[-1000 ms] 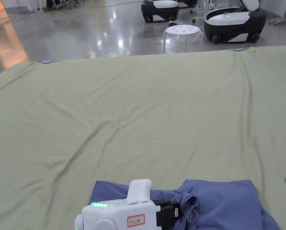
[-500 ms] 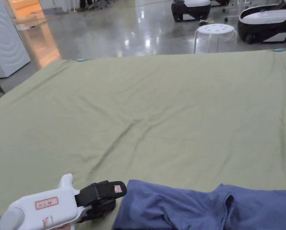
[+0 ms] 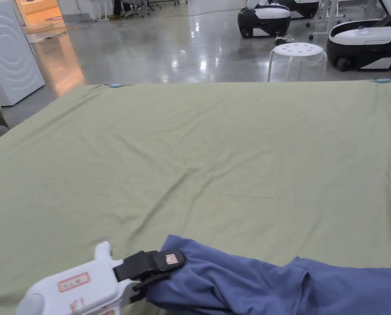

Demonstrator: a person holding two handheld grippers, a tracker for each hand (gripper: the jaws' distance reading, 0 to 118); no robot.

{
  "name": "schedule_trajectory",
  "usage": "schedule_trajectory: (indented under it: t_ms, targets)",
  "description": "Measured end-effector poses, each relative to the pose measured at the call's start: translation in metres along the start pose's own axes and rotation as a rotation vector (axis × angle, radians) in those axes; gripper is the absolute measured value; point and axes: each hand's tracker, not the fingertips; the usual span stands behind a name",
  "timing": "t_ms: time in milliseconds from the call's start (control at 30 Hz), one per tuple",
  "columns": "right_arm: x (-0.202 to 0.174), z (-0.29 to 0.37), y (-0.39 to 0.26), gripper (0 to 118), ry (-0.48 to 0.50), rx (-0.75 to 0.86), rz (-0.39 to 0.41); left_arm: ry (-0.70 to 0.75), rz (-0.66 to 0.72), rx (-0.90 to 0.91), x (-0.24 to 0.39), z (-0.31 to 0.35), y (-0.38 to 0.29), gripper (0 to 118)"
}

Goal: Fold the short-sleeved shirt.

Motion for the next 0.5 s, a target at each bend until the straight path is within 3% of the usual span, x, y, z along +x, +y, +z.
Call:
schedule_trajectory:
  t_ms: [133, 233, 367, 500]
  targets:
    - [0.006, -0.002, -0.001, 0, 0.020, 0.002, -0.005, 0.218, -0.288, 0.045, 0.064, 0.032, 0.010, 13]
    - [0.008, -0.005, -0.004, 0, 0.018, -0.001, -0.001, 0.332, -0.539, 0.074, 0.112, 0.016, -0.019, 13]
    - [0.009, -0.005, -0.006, 0, 0.033, -0.001, -0.027, 0.280, -0.670, -0.022, 0.148, -0.055, -0.089, 13]
    - [0.013, 0.006, -0.009, 0, 0.007, 0.036, -0.055, 0.247, -0.712, -0.227, 0.134, -0.140, -0.143, 13]
